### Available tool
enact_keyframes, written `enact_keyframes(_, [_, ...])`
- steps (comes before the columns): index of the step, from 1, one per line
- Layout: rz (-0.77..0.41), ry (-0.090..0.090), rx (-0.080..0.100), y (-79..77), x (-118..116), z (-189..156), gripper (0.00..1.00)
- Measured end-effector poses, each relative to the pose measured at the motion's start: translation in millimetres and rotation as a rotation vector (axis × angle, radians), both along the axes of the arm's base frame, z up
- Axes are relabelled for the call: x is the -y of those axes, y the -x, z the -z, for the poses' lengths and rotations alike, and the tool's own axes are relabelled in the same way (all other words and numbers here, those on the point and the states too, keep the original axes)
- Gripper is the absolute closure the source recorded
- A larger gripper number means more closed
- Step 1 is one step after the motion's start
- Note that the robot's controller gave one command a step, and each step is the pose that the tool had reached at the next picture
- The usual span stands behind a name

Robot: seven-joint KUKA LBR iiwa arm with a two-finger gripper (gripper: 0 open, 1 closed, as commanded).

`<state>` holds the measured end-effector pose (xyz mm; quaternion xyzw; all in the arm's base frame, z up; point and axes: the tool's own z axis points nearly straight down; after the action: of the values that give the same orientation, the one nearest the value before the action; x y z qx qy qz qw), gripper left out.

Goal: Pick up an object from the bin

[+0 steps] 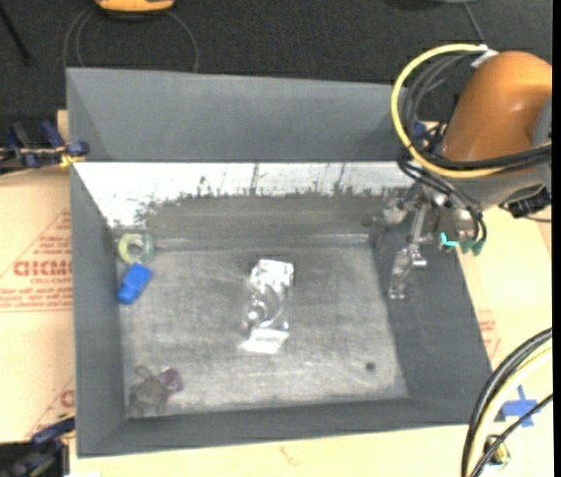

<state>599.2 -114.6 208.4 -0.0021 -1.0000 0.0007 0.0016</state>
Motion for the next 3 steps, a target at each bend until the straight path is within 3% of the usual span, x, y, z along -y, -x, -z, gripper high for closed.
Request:
enact_keyframes(1, [-0.032,-0.003,0.002,-15.2,-56.0,59.3,0.00])
enact_keyframes(2, [-0.084,-0.002,0.013,-56.6,-104.4,38.0,0.00])
enact_keyframes(3, [0.044,-0.001,0.008,-52.1,-127.6,87.4,0.00])
